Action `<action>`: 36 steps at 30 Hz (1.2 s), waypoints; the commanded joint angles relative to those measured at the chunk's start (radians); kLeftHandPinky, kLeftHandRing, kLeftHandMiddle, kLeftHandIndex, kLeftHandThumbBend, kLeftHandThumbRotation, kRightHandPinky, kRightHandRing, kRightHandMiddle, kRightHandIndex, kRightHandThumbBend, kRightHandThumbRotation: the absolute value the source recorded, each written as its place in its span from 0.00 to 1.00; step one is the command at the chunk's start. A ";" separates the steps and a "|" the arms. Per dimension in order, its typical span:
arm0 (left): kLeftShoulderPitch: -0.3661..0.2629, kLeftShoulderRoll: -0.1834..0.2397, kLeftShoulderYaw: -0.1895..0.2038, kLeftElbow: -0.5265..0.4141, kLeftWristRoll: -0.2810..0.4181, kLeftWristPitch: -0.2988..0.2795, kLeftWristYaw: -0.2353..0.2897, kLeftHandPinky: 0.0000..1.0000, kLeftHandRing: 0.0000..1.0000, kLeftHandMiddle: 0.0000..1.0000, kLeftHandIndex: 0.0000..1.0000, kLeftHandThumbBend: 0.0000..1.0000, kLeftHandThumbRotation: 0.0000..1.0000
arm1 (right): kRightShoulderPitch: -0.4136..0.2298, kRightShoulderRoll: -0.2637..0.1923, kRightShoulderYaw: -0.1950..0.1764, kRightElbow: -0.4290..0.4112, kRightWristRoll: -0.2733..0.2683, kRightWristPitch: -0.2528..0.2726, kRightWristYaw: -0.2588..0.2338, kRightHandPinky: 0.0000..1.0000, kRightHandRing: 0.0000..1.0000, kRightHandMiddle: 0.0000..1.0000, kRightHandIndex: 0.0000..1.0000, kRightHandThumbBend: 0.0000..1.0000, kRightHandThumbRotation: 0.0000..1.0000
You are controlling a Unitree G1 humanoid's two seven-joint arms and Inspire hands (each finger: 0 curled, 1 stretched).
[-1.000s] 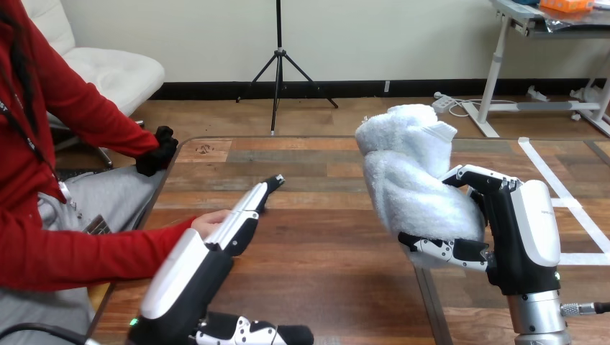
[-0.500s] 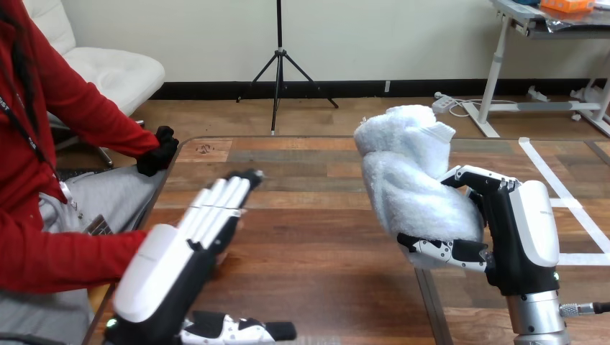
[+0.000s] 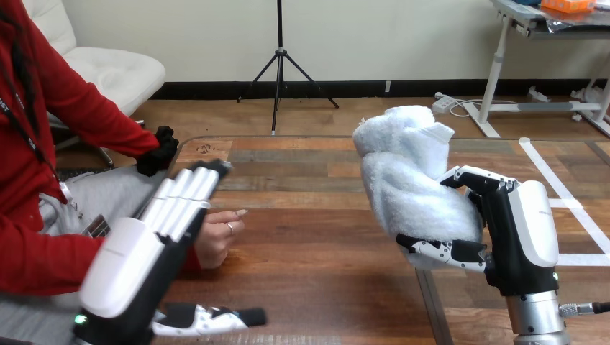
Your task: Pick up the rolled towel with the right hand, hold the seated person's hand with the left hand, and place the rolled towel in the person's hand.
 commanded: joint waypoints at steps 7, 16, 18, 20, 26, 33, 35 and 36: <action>-0.090 0.102 -0.036 0.038 -0.014 0.051 0.036 0.99 1.00 1.00 1.00 1.00 0.50 | -0.060 -0.022 -0.005 -0.070 -0.002 -0.029 -0.009 0.07 0.10 0.13 0.12 0.70 0.00; -0.128 0.166 -0.061 0.085 -0.002 0.090 0.060 0.98 1.00 1.00 1.00 1.00 0.51 | -0.058 -0.027 -0.007 -0.088 -0.013 -0.030 -0.015 0.07 0.09 0.13 0.12 0.70 0.00; -0.140 0.180 -0.069 0.102 0.000 0.099 0.065 0.98 1.00 1.00 1.00 1.00 0.51 | -0.057 -0.029 -0.008 -0.093 -0.016 -0.030 -0.016 0.07 0.09 0.13 0.12 0.70 0.00; -0.151 0.191 -0.078 0.114 0.001 0.112 0.065 0.98 1.00 1.00 1.00 1.00 0.50 | -0.056 -0.029 -0.010 -0.096 -0.015 -0.031 -0.014 0.07 0.09 0.13 0.12 0.70 0.00; -0.182 0.222 -0.108 0.148 -0.005 0.150 0.052 0.96 1.00 1.00 1.00 1.00 0.50 | -0.052 -0.030 -0.014 -0.105 -0.004 -0.035 0.000 0.06 0.09 0.13 0.12 0.69 0.00; -0.236 0.254 -0.152 0.231 -0.035 0.144 0.027 0.92 0.98 1.00 1.00 1.00 0.48 | -0.047 -0.031 -0.019 -0.117 0.004 -0.035 0.011 0.06 0.09 0.13 0.12 0.69 0.00; -0.256 0.261 -0.167 0.266 -0.044 0.136 0.019 0.90 0.97 1.00 1.00 1.00 0.47 | -0.046 -0.032 -0.020 -0.120 0.004 -0.036 0.013 0.06 0.09 0.13 0.12 0.69 0.00; -0.266 0.263 -0.173 0.283 -0.047 0.133 0.017 0.89 0.96 1.00 1.00 1.00 0.46 | -0.046 -0.033 -0.021 -0.122 0.004 -0.036 0.013 0.06 0.09 0.13 0.12 0.69 0.00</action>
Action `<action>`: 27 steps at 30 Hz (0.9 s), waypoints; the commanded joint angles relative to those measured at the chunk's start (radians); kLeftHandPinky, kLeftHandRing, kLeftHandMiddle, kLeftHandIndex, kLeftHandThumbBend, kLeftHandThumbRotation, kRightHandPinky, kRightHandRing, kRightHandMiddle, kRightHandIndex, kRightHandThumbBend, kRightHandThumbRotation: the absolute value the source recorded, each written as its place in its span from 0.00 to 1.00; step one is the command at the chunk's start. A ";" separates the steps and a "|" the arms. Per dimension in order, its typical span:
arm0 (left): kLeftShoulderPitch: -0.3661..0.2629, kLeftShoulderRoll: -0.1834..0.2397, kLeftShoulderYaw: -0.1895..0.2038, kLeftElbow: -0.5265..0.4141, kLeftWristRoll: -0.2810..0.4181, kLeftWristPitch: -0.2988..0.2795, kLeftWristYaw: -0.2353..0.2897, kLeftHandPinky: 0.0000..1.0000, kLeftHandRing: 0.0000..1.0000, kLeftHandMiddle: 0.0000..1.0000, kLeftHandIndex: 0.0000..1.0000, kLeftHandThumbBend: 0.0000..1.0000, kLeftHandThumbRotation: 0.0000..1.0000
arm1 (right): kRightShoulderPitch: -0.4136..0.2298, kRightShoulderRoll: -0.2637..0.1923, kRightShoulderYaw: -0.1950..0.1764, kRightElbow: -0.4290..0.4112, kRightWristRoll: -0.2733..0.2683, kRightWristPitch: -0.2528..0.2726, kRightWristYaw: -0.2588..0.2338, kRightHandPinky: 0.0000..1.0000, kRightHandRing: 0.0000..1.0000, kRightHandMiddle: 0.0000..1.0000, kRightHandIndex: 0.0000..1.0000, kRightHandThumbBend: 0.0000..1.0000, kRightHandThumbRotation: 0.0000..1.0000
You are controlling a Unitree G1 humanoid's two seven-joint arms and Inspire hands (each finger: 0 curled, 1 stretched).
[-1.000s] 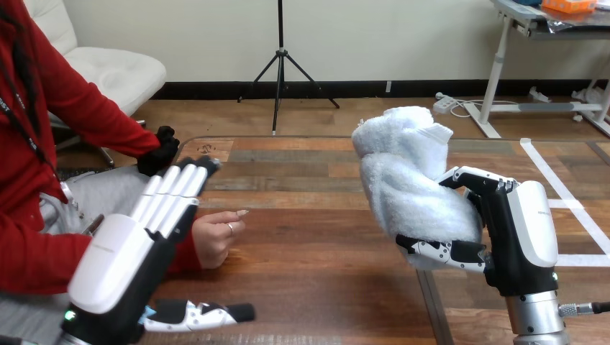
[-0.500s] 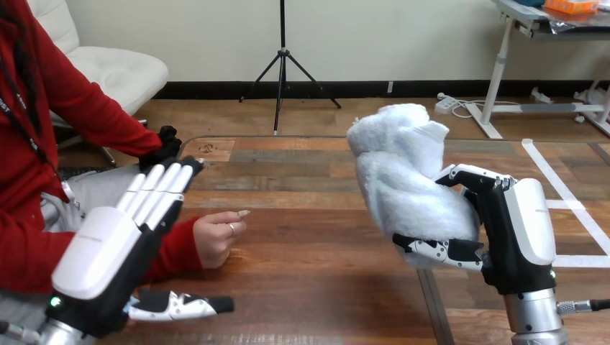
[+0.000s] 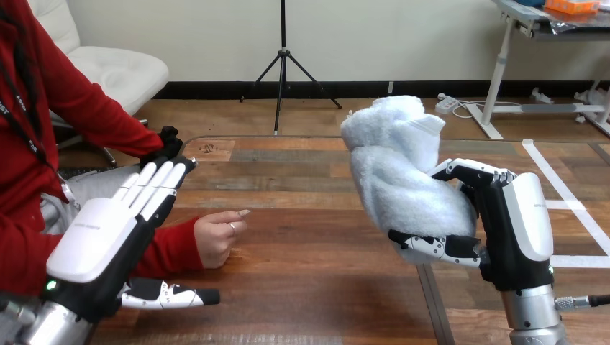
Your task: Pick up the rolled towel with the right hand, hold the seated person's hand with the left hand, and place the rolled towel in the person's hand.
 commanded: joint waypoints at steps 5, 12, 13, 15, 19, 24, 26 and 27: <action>-0.154 0.047 -0.075 0.148 -0.031 -0.009 -0.011 0.87 0.93 0.98 1.00 1.00 0.45 | -0.041 -0.034 -0.024 -0.072 0.020 -0.020 0.010 0.06 0.09 0.13 0.12 0.70 0.00; -0.215 0.063 -0.130 0.249 -0.002 -0.004 0.033 0.85 0.91 0.96 0.99 1.00 0.46 | -0.035 -0.034 -0.028 -0.083 0.023 -0.023 0.016 0.06 0.09 0.13 0.12 0.71 0.00; -0.221 0.065 -0.138 0.260 0.002 -0.004 0.041 0.85 0.91 0.96 0.99 1.00 0.46 | -0.034 -0.034 -0.028 -0.084 0.024 -0.022 0.017 0.06 0.09 0.13 0.12 0.71 0.00; -0.238 0.067 -0.156 0.285 0.013 0.007 0.055 0.85 0.90 0.95 0.98 1.00 0.46 | -0.031 -0.035 -0.030 -0.090 0.024 -0.018 0.020 0.06 0.09 0.13 0.12 0.71 0.00; -0.263 0.071 -0.188 0.323 0.035 0.022 0.085 0.86 0.90 0.94 0.96 1.00 0.46 | -0.026 -0.037 -0.032 -0.099 0.026 -0.016 0.024 0.06 0.09 0.13 0.12 0.71 0.00; -0.303 0.071 -0.237 0.382 0.066 0.049 0.128 0.86 0.90 0.94 0.95 1.00 0.43 | -0.022 -0.041 -0.035 -0.111 0.021 -0.016 0.025 0.07 0.09 0.13 0.12 0.71 0.00; -0.320 0.069 -0.254 0.409 0.073 0.061 0.131 0.87 0.90 0.93 0.95 1.00 0.42 | -0.020 -0.042 -0.036 -0.115 0.021 -0.017 0.026 0.07 0.10 0.13 0.12 0.72 0.00; -0.328 0.069 -0.262 0.421 0.074 0.065 0.131 0.87 0.90 0.93 0.95 1.00 0.42 | -0.019 -0.043 -0.036 -0.117 0.021 -0.017 0.027 0.07 0.10 0.13 0.12 0.72 0.00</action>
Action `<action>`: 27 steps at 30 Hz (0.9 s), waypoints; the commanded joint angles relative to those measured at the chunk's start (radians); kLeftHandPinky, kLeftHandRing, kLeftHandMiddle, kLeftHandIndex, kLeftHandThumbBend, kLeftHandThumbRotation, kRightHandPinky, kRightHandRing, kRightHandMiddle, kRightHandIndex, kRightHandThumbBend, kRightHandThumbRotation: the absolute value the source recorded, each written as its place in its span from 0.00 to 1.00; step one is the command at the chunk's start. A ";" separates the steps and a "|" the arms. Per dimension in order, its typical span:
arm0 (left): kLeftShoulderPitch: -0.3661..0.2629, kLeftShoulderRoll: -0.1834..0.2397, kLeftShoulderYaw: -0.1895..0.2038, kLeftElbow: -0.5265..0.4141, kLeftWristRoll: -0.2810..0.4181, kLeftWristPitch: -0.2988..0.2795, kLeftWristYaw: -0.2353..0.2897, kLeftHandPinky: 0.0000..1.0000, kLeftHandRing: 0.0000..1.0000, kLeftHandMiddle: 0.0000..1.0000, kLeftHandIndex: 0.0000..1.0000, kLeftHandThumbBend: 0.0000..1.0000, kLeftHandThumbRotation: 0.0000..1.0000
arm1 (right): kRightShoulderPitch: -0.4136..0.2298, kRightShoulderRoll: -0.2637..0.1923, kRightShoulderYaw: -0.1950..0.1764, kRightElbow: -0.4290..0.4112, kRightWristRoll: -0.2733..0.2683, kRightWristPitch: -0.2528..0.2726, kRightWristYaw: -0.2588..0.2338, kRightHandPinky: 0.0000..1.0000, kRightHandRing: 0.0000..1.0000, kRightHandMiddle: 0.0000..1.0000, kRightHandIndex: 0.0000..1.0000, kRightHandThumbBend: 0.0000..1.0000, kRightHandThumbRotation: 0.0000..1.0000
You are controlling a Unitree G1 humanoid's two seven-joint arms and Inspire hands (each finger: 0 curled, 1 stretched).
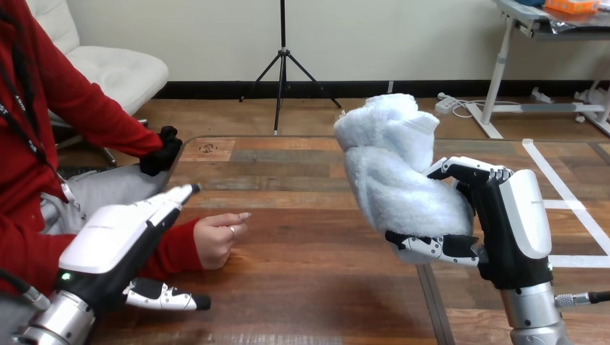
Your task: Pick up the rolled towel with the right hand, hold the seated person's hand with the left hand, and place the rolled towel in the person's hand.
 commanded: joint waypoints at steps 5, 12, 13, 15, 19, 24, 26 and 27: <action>-0.150 0.019 -0.088 0.122 0.023 0.050 0.032 0.87 0.88 0.91 0.94 1.00 0.42 | -0.027 -0.038 -0.032 -0.084 0.017 -0.018 -0.004 0.06 0.10 0.13 0.12 0.72 0.00; -0.201 0.007 -0.146 0.193 0.040 0.090 0.029 0.86 0.82 0.86 0.90 1.00 0.40 | -0.019 -0.038 -0.032 -0.100 0.035 -0.026 0.015 0.06 0.10 0.13 0.12 0.72 0.00; -0.206 0.006 -0.152 0.199 0.039 0.094 0.028 0.86 0.82 0.85 0.89 1.00 0.40 | -0.019 -0.038 -0.032 -0.102 0.036 -0.027 0.017 0.06 0.10 0.13 0.12 0.72 0.00; -0.218 0.002 -0.170 0.213 0.046 0.110 0.031 0.86 0.81 0.84 0.88 1.00 0.39 | -0.016 -0.038 -0.033 -0.109 0.038 -0.026 0.020 0.06 0.10 0.13 0.12 0.72 0.00; -0.237 -0.003 -0.201 0.233 0.056 0.126 0.045 0.86 0.79 0.82 0.86 1.00 0.37 | -0.012 -0.037 -0.036 -0.118 0.038 -0.026 0.025 0.06 0.09 0.13 0.12 0.73 0.00; -0.258 -0.011 -0.230 0.254 0.051 0.151 0.031 0.86 0.78 0.81 0.84 1.00 0.34 | -0.003 -0.036 -0.041 -0.138 0.038 -0.023 0.032 0.06 0.09 0.13 0.12 0.73 0.00; -0.266 -0.013 -0.241 0.261 0.049 0.161 0.027 0.85 0.78 0.80 0.83 1.00 0.33 | 0.001 -0.036 -0.043 -0.147 0.038 -0.022 0.033 0.06 0.09 0.13 0.12 0.73 0.00; -0.269 -0.014 -0.247 0.264 0.049 0.164 0.027 0.85 0.78 0.80 0.83 1.00 0.32 | 0.003 -0.036 -0.044 -0.151 0.038 -0.022 0.034 0.06 0.09 0.13 0.12 0.73 0.00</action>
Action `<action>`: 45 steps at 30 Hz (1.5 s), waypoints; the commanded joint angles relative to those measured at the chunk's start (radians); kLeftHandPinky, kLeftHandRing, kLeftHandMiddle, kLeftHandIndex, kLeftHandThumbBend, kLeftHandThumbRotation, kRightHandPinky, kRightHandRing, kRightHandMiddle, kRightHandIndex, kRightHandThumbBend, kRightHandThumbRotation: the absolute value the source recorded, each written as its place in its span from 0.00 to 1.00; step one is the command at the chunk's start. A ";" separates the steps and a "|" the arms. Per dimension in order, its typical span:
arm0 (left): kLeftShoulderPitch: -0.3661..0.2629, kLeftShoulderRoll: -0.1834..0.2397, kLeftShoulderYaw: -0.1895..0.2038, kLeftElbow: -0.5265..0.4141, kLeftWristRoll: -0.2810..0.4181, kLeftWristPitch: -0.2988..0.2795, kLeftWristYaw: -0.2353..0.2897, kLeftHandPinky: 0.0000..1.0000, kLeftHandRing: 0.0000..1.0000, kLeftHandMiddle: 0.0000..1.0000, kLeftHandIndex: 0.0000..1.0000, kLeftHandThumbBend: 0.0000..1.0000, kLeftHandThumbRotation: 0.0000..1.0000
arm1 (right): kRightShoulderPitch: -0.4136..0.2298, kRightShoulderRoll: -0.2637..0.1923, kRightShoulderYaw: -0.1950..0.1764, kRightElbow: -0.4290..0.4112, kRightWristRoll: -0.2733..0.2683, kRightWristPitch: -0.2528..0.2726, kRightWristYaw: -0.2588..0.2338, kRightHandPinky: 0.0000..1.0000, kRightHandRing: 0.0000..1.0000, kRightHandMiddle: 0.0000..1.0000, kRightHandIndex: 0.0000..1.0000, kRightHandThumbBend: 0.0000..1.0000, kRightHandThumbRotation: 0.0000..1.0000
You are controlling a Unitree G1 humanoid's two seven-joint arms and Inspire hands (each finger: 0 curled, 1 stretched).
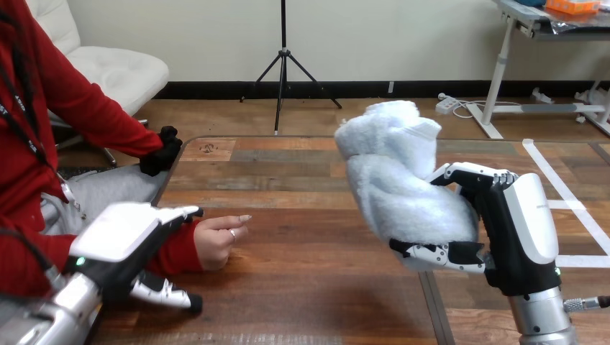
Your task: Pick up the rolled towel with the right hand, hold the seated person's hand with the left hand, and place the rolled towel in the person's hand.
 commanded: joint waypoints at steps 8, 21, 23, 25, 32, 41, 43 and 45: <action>-0.087 -0.013 -0.076 0.051 0.005 0.076 -0.009 0.83 0.78 0.79 0.82 1.00 0.28 | -0.020 -0.006 -0.047 -0.125 0.039 -0.019 0.016 0.06 0.09 0.13 0.12 0.73 0.00; -0.101 -0.018 -0.108 0.060 -0.004 0.104 0.000 0.81 0.77 0.77 0.79 1.00 0.23 | 0.017 -0.002 -0.072 -0.195 0.041 0.001 0.048 0.06 0.09 0.12 0.12 0.73 0.00; -0.102 -0.019 -0.111 0.060 -0.006 0.107 0.001 0.81 0.76 0.77 0.79 1.00 0.23 | 0.022 -0.002 -0.076 -0.203 0.044 0.002 0.054 0.06 0.09 0.12 0.12 0.73 0.00; -0.103 -0.019 -0.115 0.061 -0.008 0.109 0.001 0.80 0.76 0.77 0.79 1.00 0.23 | 0.026 0.000 -0.079 -0.208 0.046 0.002 0.060 0.06 0.09 0.12 0.11 0.72 0.00; -0.106 -0.021 -0.115 0.061 -0.024 0.108 -0.013 0.79 0.75 0.76 0.78 1.00 0.21 | 0.035 0.002 -0.090 -0.222 0.054 -0.008 0.071 0.06 0.09 0.12 0.12 0.72 0.00; -0.105 -0.017 -0.113 0.040 -0.035 0.116 -0.030 0.68 0.69 0.72 0.75 1.00 0.16 | 0.038 0.007 -0.098 -0.232 0.061 -0.014 0.076 0.05 0.09 0.12 0.12 0.72 0.00; -0.105 -0.017 -0.112 0.035 -0.038 0.119 -0.031 0.64 0.66 0.70 0.73 1.00 0.14 | 0.040 0.007 -0.099 -0.234 0.062 -0.015 0.078 0.05 0.09 0.12 0.11 0.72 0.00; -0.104 -0.017 -0.111 0.032 -0.043 0.116 -0.032 0.62 0.65 0.69 0.72 1.00 0.12 | 0.041 0.006 -0.099 -0.236 0.064 -0.014 0.080 0.05 0.09 0.12 0.11 0.72 0.00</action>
